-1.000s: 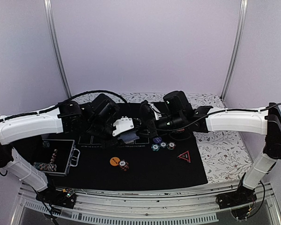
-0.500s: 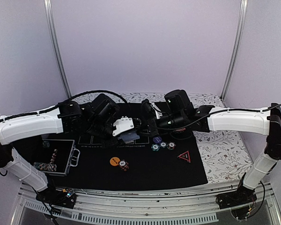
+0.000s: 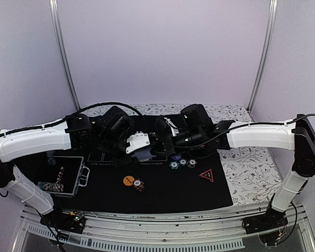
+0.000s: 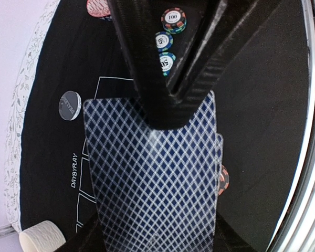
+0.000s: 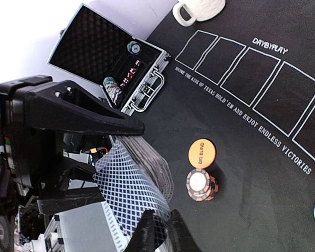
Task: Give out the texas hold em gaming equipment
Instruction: Pick up the poker card from the face-down deck piles, then distribute the poker card in the big blind area.
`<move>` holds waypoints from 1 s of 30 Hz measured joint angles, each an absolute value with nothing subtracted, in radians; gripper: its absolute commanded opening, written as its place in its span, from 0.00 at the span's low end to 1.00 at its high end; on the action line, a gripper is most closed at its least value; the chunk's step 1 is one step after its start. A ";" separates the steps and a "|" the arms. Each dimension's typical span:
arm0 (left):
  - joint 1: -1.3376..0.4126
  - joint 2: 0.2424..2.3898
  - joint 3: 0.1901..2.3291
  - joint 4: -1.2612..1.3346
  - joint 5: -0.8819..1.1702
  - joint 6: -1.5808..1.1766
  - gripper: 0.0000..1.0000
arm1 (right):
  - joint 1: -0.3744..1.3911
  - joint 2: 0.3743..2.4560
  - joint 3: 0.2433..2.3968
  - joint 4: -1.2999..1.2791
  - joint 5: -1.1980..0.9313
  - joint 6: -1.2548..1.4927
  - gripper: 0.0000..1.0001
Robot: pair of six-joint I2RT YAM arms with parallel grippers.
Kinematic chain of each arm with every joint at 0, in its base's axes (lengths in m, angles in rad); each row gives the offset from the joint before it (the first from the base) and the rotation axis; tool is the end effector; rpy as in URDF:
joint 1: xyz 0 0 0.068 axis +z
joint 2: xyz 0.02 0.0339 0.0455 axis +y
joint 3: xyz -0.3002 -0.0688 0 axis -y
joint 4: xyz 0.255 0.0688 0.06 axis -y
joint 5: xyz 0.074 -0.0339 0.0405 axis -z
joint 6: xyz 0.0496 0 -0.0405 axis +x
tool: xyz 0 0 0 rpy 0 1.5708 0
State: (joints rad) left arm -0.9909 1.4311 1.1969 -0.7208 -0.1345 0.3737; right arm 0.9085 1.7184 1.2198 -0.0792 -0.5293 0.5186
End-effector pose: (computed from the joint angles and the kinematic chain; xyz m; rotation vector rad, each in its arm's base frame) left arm 0.1761 -0.2568 0.3094 1.5438 1.9855 -0.0815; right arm 0.2352 0.3424 0.2774 -0.8025 2.2634 1.3293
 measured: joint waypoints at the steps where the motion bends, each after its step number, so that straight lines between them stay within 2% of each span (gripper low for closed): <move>1: -0.991 1.431 1.197 -0.721 -0.135 0.374 0.54 | 0.908 1.718 1.220 -0.076 -0.530 0.521 0.04; 16: -0.991 1.431 1.195 -0.708 -0.137 0.374 0.54 | 0.908 1.614 1.176 -0.128 -0.445 0.523 0.02; 30: -0.976 1.431 1.195 -0.704 -0.144 0.363 0.54 | 0.870 1.402 1.164 -0.233 -0.318 0.516 0.02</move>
